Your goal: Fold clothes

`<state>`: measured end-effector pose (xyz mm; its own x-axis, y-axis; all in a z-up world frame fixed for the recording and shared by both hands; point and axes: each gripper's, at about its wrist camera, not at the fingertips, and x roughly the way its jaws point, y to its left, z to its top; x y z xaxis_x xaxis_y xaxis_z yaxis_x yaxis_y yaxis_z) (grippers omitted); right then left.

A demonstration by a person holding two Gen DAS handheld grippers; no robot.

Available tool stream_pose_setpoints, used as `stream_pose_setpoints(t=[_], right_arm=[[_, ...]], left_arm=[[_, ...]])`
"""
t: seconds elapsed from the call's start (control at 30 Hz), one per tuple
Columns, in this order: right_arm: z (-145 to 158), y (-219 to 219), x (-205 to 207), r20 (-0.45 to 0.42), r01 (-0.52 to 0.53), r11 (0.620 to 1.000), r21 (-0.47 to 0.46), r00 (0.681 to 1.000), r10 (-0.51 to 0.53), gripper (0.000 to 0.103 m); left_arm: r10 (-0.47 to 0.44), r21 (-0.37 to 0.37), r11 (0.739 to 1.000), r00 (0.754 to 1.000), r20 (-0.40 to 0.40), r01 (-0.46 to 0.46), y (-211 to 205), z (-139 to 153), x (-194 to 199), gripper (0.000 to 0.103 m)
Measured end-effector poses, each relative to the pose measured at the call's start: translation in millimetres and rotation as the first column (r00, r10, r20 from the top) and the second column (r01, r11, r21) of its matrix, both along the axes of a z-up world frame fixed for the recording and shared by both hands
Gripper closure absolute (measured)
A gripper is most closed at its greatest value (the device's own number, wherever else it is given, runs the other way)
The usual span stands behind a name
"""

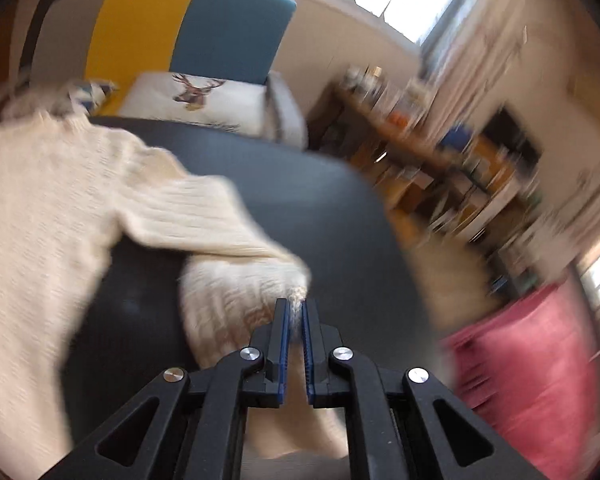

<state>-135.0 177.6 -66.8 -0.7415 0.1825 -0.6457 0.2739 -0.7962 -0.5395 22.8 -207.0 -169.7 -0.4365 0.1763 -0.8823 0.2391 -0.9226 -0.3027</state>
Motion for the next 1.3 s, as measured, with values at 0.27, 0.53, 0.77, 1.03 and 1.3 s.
stream_pose_setpoints(t=[0.27, 0.53, 0.77, 1.03, 1.3], right_arm=[[-32, 37, -5, -0.043, -0.026, 0.932, 0.361, 0.998, 0.045, 0.098], [-76, 64, -2, 0.085, -0.022, 0.973, 0.230, 0.996, 0.002, 0.080], [-36, 151, 14, 0.298, 0.260, 0.873, -0.412, 0.944, -0.140, 0.077], [-80, 224, 13, 0.512, 0.548, 0.132, -0.826, 0.827, -0.231, 0.077], [-113, 239, -11, 0.599, 0.577, -0.178, -0.797, 0.716, -0.358, 0.077]], left_arm=[[0.000, 0.004, 1.000, 1.000, 0.023, 0.000, -1, 1, -4, 0.094], [-0.048, -0.021, 0.999, 0.999, 0.020, 0.049, 18, 20, -39, 0.094], [-0.112, -0.057, 0.992, 0.994, 0.003, 0.112, 42, 44, -80, 0.090], [-0.200, -0.067, 0.978, 0.980, -0.020, 0.198, 90, 54, -134, 0.090], [-0.223, -0.035, 0.974, 0.975, -0.013, 0.222, 104, 45, -150, 0.089]])
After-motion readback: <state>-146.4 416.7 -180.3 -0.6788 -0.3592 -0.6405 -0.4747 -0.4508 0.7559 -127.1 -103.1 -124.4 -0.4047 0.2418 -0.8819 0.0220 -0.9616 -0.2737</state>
